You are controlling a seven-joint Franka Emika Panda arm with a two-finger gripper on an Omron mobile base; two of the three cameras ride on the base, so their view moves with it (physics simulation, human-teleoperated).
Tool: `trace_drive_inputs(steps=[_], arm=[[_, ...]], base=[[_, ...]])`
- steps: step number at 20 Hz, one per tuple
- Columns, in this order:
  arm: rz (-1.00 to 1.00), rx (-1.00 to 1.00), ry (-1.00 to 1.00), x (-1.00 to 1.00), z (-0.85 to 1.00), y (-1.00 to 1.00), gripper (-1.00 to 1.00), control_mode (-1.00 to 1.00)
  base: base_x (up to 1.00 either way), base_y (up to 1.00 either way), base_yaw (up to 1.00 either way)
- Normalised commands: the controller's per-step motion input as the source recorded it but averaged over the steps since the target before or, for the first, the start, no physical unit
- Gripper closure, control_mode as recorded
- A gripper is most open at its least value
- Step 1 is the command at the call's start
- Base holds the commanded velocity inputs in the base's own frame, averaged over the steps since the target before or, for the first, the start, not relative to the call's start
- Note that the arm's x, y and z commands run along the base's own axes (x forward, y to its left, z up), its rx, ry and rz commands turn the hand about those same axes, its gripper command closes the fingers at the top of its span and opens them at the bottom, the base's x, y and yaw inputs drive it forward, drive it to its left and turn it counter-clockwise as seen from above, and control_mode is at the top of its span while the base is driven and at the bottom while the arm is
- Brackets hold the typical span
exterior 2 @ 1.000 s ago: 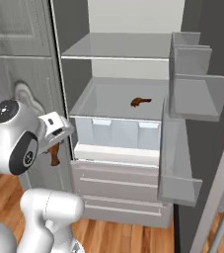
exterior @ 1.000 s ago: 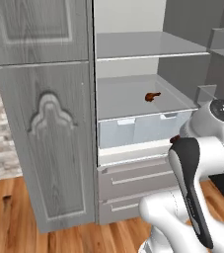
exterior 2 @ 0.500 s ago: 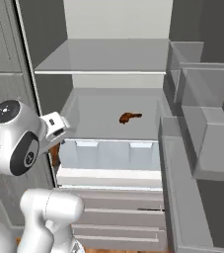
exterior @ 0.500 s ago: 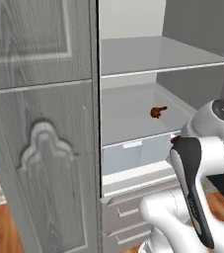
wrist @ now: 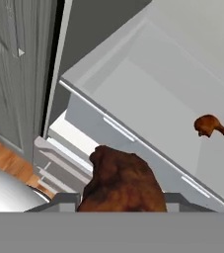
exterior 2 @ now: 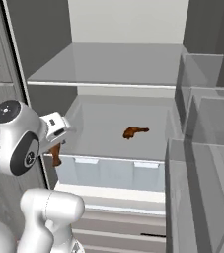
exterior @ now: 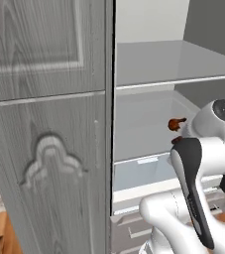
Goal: Place the chicken drumstick on the counter behind the older chicken drumstick on the same shelf of the fridge to maintain FIFO order. Close the fridge door when finished.
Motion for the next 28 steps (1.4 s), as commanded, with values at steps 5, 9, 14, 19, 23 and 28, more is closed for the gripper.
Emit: trace_drive_inputs(steps=[5, 9, 14, 19, 23, 28], arm=[[0.00, 0.00, 0.00, 0.00, 0.00, 0.00, 1.00, 1.00], [0.26, 0.00, -0.08, 0.64, -0.61, -0.17, 1.00, -1.00], [0.27, 0.02, -0.23, 0.70, -0.44, -0.10, 1.00, -1.00], [0.23, 0.00, -0.14, 0.86, -0.12, 0.02, 1.00, -1.00], [0.13, 0.00, 0.00, 0.89, -0.04, 0.15, 1.00, -1.00], [0.08, 0.00, 0.00, 0.81, -0.10, 0.01, 1.00, -1.00]], base=[[0.36, -0.07, 0.22], [0.00, 0.00, 0.00], [0.00, 0.00, 0.00], [0.00, 0.00, 0.00], [0.00, 0.00, 0.00], [0.00, 0.00, 0.00]])
